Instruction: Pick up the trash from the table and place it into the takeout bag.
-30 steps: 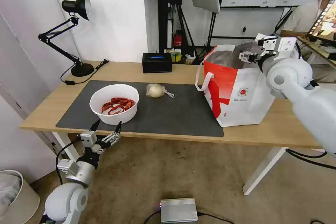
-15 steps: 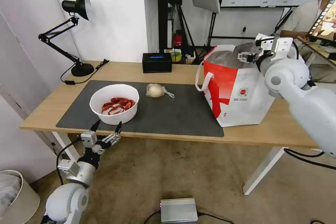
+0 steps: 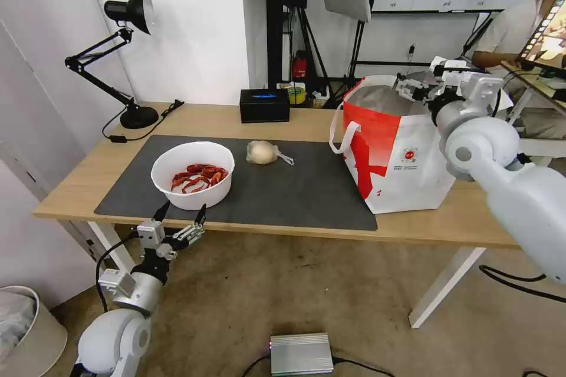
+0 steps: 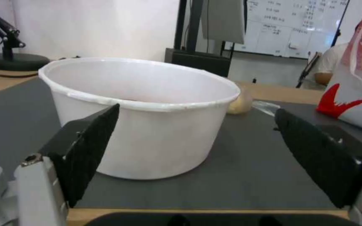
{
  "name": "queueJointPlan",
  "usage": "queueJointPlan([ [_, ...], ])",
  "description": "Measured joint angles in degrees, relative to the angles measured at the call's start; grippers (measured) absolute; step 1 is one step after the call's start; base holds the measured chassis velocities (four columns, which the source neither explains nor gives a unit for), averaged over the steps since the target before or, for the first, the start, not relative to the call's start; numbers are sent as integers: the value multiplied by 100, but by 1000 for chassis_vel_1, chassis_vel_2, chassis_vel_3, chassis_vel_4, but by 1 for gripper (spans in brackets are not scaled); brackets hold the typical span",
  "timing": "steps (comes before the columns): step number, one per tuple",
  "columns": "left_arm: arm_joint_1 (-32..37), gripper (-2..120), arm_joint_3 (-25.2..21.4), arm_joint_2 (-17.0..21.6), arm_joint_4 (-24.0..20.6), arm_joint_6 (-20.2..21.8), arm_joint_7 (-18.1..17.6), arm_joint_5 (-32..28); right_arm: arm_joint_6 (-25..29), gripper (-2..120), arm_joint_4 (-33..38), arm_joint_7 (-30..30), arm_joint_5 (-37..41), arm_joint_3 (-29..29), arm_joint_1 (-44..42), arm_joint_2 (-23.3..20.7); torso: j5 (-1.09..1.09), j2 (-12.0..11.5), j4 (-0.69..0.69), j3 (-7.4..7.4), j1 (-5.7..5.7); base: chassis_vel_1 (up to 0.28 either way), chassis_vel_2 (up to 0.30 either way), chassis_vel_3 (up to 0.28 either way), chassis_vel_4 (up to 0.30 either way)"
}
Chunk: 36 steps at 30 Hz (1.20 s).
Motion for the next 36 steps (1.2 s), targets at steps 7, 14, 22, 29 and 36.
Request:
queueJointPlan([
  [7,0,100,-23,39,-34,7,-8,-25,888,100,414,-579,-413,417,-703,-82,0,0,0,0,0,0,0,0,0],
  [14,-12,100,-3,49,-64,14,-15,-29,1410,100,752,-1072,-721,844,-1593,-125,0,0,0,0,0,0,0,0,0],
  [22,-74,100,64,33,-127,136,-28,0,1810,100,1121,-1489,-1361,1193,-2626,14,0,0,0,0,0,0,0,0,0],
  [29,-70,100,51,43,-128,147,-34,19,1955,100,1281,-1648,-1865,1416,-3299,260,0,0,0,0,-1,0,0,0,0],
  [36,-69,100,24,51,-115,144,-35,64,2094,100,1378,-1833,-2307,1589,-3929,593,0,0,0,0,0,0,0,0,0],
])
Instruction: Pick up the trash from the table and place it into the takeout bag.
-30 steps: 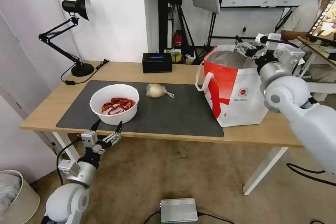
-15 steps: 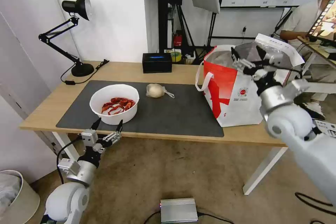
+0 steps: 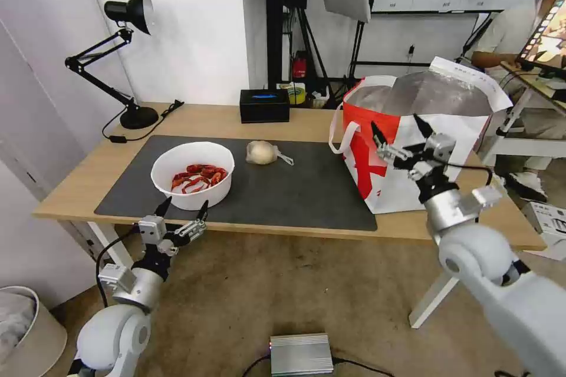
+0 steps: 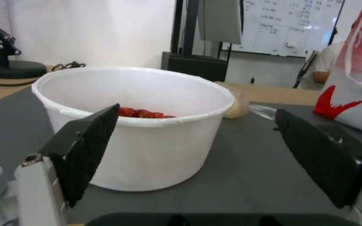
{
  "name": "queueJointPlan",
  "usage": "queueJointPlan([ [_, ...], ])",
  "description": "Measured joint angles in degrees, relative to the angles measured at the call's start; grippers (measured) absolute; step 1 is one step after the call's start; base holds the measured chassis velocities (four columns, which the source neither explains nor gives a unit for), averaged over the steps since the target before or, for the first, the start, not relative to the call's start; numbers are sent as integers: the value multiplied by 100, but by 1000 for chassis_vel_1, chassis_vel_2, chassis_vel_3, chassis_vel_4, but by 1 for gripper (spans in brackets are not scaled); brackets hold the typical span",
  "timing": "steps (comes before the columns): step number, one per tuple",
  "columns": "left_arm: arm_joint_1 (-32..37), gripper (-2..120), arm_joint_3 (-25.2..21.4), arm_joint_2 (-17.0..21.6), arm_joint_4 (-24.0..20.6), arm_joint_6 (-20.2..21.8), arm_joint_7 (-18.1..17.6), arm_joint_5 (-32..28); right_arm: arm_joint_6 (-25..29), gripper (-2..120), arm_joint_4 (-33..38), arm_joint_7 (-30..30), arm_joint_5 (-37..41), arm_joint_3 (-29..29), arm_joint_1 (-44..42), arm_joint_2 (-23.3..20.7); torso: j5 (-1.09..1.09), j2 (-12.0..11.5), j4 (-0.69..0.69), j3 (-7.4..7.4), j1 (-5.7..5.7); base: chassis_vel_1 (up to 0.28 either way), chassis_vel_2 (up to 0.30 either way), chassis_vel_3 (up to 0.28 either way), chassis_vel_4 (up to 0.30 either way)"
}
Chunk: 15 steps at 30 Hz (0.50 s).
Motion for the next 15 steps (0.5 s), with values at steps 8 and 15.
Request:
queueJointPlan([
  [8,-8,100,-25,1,27,-30,2,68,147,100,95,-126,-505,255,-712,478,0,0,0,0,0,0,0,0,0],
  [15,-4,100,-43,30,48,-49,6,59,245,100,205,-121,-973,560,-1257,971,0,0,0,0,0,0,0,0,0],
])
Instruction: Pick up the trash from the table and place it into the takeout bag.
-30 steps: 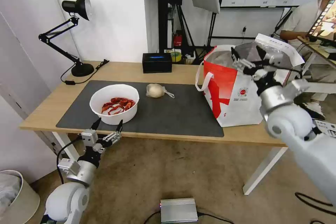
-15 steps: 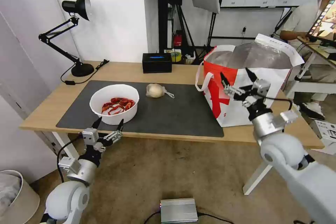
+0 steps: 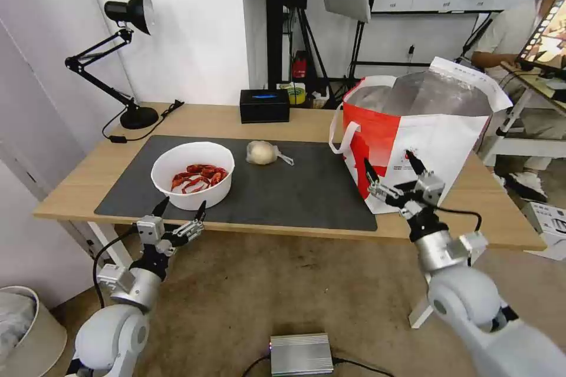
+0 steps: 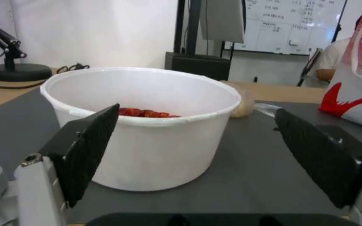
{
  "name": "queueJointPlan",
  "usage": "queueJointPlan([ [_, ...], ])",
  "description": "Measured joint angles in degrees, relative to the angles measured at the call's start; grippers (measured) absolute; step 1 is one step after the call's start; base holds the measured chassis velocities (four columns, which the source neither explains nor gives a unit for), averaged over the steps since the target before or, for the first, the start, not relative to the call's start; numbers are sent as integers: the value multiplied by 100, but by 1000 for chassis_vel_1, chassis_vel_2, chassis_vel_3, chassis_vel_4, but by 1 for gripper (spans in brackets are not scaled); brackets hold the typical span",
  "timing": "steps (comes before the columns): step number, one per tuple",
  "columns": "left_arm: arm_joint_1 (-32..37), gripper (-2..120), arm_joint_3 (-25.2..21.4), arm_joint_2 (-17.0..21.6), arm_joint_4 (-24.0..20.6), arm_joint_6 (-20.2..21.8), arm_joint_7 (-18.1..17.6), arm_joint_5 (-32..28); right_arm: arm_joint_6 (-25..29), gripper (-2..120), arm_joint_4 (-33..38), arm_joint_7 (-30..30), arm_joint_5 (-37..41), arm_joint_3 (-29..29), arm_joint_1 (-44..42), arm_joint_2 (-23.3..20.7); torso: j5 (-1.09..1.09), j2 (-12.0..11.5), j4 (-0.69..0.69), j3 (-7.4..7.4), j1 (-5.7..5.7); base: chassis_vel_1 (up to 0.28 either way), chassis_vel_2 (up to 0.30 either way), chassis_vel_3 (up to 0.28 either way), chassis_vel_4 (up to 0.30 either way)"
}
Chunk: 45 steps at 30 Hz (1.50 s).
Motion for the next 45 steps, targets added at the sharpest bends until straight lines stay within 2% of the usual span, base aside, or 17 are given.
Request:
queueJointPlan([
  [10,23,100,-19,22,18,-91,12,-3,30,100,184,277,-618,413,-723,681,0,0,0,0,0,0,0,0,0],
  [18,97,100,-87,28,34,-147,17,25,26,100,218,391,-1219,318,-1228,1207,0,0,0,0,0,0,0,0,0],
  [25,143,100,-121,62,39,-190,25,23,30,100,207,388,-1377,214,-1287,1338,0,0,0,0,0,0,0,0,0],
  [45,137,100,-144,65,106,-234,49,-5,30,100,165,373,-1396,165,-1334,1317,0,0,0,0,0,0,0,0,0],
])
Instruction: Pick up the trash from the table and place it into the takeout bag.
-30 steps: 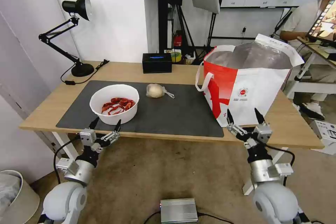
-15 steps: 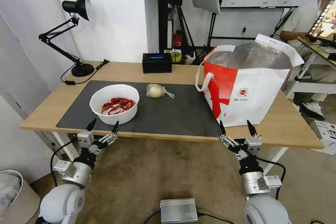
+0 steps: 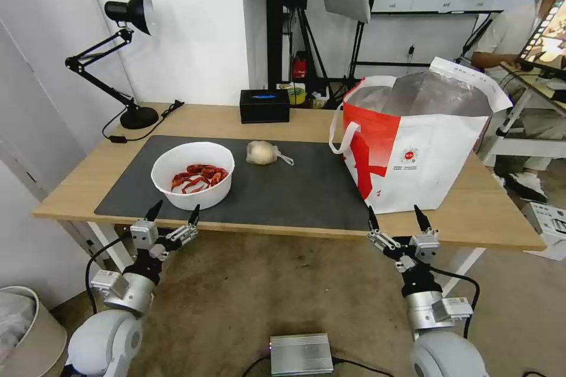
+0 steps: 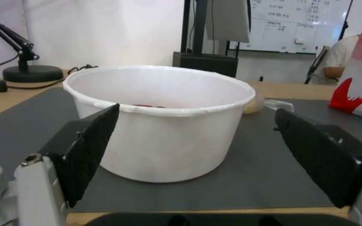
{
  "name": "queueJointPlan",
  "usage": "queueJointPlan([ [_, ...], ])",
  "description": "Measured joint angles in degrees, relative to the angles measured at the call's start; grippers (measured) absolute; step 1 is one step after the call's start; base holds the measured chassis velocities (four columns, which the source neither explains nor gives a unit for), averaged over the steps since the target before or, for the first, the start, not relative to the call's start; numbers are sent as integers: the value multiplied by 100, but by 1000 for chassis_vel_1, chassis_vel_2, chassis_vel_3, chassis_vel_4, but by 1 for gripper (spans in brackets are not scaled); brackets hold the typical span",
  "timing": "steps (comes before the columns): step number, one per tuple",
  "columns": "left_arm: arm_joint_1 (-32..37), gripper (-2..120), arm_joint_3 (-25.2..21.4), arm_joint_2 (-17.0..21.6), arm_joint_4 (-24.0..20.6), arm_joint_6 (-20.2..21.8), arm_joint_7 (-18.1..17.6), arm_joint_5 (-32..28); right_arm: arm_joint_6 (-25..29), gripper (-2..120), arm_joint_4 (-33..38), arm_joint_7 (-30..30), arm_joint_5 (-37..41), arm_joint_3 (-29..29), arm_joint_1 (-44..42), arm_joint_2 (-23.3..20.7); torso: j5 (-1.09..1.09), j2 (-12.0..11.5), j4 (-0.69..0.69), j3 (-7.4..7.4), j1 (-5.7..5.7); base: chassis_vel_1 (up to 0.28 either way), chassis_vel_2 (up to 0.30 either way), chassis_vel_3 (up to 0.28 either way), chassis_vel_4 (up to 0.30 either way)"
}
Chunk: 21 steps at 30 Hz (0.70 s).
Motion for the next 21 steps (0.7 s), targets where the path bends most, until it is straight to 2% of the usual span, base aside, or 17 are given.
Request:
queueJointPlan([
  [14,60,100,-62,-22,-23,-27,14,-12,110,100,-31,-289,83,-405,221,-39,0,0,0,0,0,0,0,0,0],
  [21,178,100,-58,-43,-78,-99,24,-1,119,100,-191,-455,375,-639,701,-292,1,-1,0,0,0,0,0,0,0],
])
